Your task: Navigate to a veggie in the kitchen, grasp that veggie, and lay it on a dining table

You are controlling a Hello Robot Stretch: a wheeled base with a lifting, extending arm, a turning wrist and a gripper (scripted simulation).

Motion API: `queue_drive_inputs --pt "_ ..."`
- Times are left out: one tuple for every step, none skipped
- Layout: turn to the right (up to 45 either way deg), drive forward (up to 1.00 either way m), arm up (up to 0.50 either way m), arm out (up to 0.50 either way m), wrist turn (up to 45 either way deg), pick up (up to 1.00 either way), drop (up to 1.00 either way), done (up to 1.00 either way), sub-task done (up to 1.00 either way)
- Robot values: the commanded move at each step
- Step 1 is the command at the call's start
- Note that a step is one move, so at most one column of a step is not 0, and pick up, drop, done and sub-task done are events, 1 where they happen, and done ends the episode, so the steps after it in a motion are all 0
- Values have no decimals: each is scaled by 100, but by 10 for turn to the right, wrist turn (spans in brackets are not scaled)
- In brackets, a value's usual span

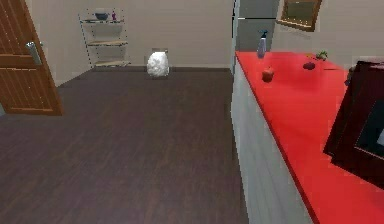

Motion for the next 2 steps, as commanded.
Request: queue_drive_inputs --pt "0 0 0 0 450 0 0 0 0" --pt "0 0 0 0 240 0 0 0 0"
